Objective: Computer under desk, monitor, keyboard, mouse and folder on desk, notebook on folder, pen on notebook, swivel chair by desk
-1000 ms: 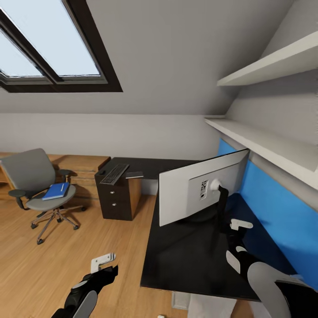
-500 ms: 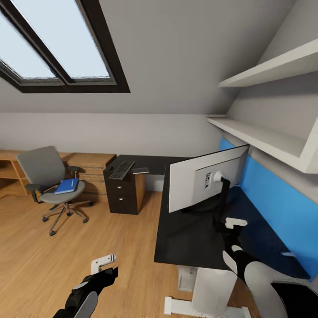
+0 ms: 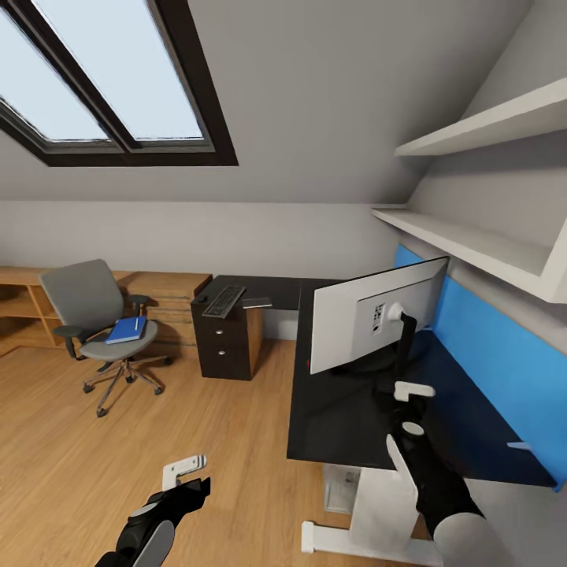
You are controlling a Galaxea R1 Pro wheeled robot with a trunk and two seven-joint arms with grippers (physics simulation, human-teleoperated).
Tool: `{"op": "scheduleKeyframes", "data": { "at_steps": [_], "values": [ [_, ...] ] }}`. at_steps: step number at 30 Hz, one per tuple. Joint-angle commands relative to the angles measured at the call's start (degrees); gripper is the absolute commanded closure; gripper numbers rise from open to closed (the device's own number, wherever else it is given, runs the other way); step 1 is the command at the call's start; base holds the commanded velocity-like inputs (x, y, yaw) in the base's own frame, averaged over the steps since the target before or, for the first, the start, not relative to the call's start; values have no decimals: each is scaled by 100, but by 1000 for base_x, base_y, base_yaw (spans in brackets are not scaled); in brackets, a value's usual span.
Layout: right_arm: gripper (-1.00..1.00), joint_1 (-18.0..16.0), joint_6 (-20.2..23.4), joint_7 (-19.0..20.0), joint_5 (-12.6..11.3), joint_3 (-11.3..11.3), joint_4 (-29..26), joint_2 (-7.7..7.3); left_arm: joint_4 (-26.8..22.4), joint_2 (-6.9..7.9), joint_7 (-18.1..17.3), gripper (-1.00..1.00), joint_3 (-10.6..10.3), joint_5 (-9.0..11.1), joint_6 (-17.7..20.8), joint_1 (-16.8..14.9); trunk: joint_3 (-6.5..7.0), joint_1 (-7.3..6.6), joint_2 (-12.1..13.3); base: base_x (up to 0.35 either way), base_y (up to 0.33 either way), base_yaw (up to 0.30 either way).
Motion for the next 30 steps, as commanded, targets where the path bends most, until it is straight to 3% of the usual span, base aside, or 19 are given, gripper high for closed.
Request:
{"op": "scheduleKeyframes", "data": {
  "at_steps": [1,3,7,21,30],
  "values": [
    [-100,192,215,-62,-12,1,-382,45,-8,6,56,-100,-18,53,5,-5,-9,2,-7,-3,15,0],
    [-100,398,389,-125,-8,2,-756,97,-8,5,56,-100,-18,54,5,-5,-9,2,-7,-2,88,0],
    [-100,505,399,-152,-4,7,-935,121,-8,4,56,-100,-18,53,2,-2,-9,2,-7,-1,215,0],
    [-100,564,149,-168,28,28,-1014,141,-8,4,56,-100,-18,56,-12,-2,-9,2,-7,9,292,0],
    [-100,569,-69,-174,139,29,-1010,142,-8,4,56,-100,-18,57,-13,-4,-9,2,-7,191,269,0]
  ]
}}
